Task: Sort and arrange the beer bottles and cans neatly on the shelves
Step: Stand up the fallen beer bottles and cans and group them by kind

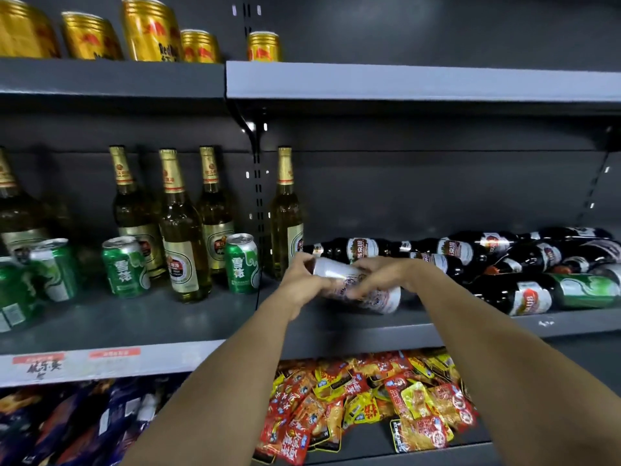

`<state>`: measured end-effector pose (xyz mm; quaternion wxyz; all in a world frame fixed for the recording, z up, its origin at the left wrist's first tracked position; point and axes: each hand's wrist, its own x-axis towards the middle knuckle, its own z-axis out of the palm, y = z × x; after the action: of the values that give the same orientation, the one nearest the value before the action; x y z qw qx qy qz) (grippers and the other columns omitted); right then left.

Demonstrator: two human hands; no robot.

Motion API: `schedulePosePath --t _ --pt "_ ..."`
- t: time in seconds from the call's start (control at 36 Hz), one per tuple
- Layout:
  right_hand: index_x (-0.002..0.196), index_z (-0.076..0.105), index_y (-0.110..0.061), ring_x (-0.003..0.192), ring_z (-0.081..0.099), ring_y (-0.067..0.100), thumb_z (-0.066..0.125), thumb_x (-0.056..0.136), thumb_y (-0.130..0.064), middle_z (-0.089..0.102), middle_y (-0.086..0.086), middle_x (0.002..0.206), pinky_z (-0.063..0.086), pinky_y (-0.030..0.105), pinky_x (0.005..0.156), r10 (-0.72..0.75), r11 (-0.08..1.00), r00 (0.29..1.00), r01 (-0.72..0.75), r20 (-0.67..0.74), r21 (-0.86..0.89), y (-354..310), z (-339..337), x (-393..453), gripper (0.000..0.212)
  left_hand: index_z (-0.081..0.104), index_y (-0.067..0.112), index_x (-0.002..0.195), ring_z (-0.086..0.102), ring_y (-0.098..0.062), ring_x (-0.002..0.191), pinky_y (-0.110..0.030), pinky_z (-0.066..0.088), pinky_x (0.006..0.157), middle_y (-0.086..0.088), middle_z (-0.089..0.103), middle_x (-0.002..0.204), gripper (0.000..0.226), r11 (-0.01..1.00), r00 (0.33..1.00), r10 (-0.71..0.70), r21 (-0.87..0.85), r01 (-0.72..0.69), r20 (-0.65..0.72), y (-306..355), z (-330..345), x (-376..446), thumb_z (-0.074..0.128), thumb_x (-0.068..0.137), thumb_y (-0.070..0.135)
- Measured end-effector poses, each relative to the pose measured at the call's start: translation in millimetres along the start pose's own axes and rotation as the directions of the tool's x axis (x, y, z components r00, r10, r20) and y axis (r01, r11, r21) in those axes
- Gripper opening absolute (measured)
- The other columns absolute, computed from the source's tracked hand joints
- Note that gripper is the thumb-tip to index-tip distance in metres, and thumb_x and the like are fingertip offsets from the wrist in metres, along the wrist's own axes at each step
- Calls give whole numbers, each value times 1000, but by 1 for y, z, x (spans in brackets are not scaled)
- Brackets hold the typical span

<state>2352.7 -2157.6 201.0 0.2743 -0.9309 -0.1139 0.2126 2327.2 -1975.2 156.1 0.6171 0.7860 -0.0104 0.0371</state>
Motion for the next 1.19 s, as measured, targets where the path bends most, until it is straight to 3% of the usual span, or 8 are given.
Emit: schedulePosePath --t 0.14,0.31,0.39,0.64,0.86,0.97,1.14,1.19 --pt "133 45 -12 116 53 27 81 71 -35 55 9 132 43 31 92 -111 920 954 -7 -277 -391 5 17 16 75 50 23 112 57 -15 97 -20 54 72 1 55 116 53 993 988 99 -49 -105 -118 24 -9 5 83 73 7" --pt "122 55 -15 108 60 24 82 71 -31 65 6 114 48 31 92 -185 983 898 168 -399 -77 -11 45 30 60 31 24 143 57 -20 112 -40 52 95 -2 54 128 95 989 961 116 -57 -135 -250 27 -19 6 88 67 14" --pt "120 59 -15 105 62 24 84 68 -24 67 7 111 49 36 94 -180 974 910 218 -372 60 -22 58 40 58 37 15 133 59 -17 104 -29 50 85 -5 60 119 83 995 972 51 -67 -68 -230 14 -19 5 88 67 13" --pt "117 60 -19 108 63 20 85 54 -27 68 0 114 49 43 99 -218 914 941 290 -260 283 -46 77 74 69 36 20 111 61 -25 92 -44 54 83 1 58 97 68 981 899 72 195 16 -433 10 -34 15 86 66 29" --pt "142 42 -10 117 56 23 77 81 -15 58 11 130 42 23 94 -112 981 936 158 -334 114 -15 40 74 71 37 20 112 62 -30 98 -49 53 88 -3 59 101 63 976 875 72 216 38 -479 0 -43 29 85 70 24" --pt "134 50 -17 115 57 26 71 86 -27 63 8 124 47 31 94 -23 1000 878 25 -478 -2 10 21 74 53 38 18 120 61 -31 104 -49 53 87 -5 60 108 66 981 838 53 184 57 -543 -4 -38 30 83 73 30" --pt "136 42 -17 127 42 29 60 91 -32 51 8 133 34 41 103 -99 902 759 -205 -644 -381 31 5 59 50 46 9 133 47 -34 119 -48 35 102 -15 53 126 75 833 446 506 553 -28 -738 1 -10 17 73 73 46" --pt "139 35 -17 131 35 29 60 90 -35 44 7 138 28 43 107 -86 852 776 -267 -625 -449 38 1 57 58 49 9 127 48 -31 114 -47 37 98 -13 54 122 63 760 409 625 637 -126 -665 7 4 14 61 78 47"
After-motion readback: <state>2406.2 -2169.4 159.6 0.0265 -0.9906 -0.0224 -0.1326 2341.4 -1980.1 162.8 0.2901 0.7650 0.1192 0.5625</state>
